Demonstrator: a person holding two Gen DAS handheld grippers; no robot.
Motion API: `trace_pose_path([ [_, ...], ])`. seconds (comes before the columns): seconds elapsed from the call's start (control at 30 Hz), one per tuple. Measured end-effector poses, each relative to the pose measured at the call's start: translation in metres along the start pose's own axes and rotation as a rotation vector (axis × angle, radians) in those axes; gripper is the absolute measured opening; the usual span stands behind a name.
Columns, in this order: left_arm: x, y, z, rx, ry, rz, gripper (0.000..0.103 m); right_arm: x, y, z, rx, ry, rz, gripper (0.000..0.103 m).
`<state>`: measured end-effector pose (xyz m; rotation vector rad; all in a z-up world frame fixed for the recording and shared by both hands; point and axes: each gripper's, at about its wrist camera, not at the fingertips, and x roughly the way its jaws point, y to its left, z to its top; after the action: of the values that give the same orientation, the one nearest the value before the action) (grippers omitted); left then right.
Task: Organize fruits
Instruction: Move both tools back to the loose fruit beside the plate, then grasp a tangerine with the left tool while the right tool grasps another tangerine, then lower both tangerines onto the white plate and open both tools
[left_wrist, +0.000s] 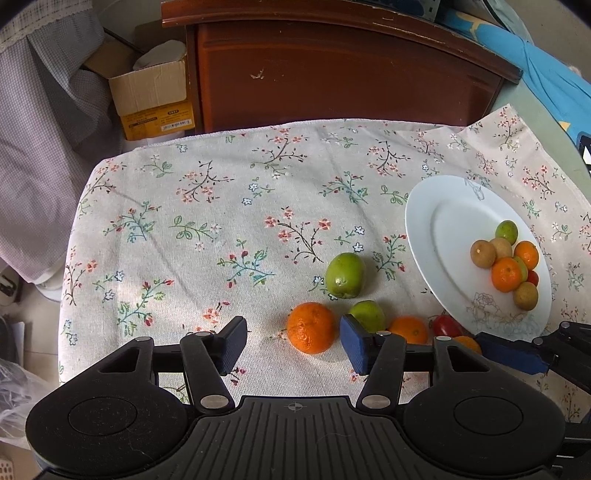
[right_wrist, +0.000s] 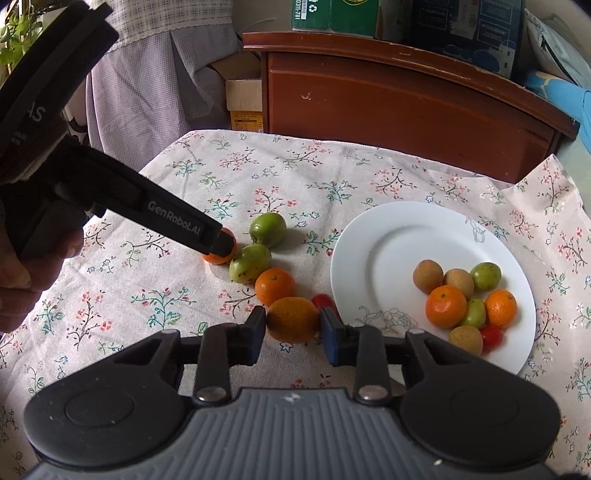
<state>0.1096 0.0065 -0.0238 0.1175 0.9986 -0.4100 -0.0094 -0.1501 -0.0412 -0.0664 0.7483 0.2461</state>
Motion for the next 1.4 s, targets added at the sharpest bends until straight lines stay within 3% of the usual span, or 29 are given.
trace_pose_path([
  [0.1, 0.005, -0.002, 0.001, 0.008, -0.001, 0.008, 0.052, -0.001, 0.000, 0.000, 0.006, 0.000, 0.004, 0.032],
  [0.23, 0.012, 0.000, 0.001, -0.015, 0.025, -0.029, 0.037, -0.001, -0.001, 0.001, 0.010, 0.000, 0.008, 0.032],
  [0.37, 0.012, -0.007, -0.004, 0.035, 0.009, -0.028, 0.028, -0.001, -0.003, 0.001, 0.030, 0.003, 0.010, 0.032],
  [0.57, 0.007, -0.005, -0.003, 0.027, -0.002, -0.028, 0.028, -0.004, -0.006, 0.002, 0.050, -0.007, 0.012, 0.032],
  [0.8, -0.015, -0.011, 0.008, 0.067, -0.104, -0.006, 0.028, -0.011, -0.012, 0.009, 0.068, -0.043, 0.003, 0.032],
  [1.1, -0.030, -0.028, 0.017, 0.101, -0.178, -0.037, 0.028, -0.030, -0.036, 0.027, 0.110, -0.127, -0.060, 0.032],
  [1.4, -0.035, -0.055, 0.024, 0.112, -0.219, -0.116, 0.028, -0.045, -0.072, 0.040, 0.159, -0.200, -0.131, 0.032],
])
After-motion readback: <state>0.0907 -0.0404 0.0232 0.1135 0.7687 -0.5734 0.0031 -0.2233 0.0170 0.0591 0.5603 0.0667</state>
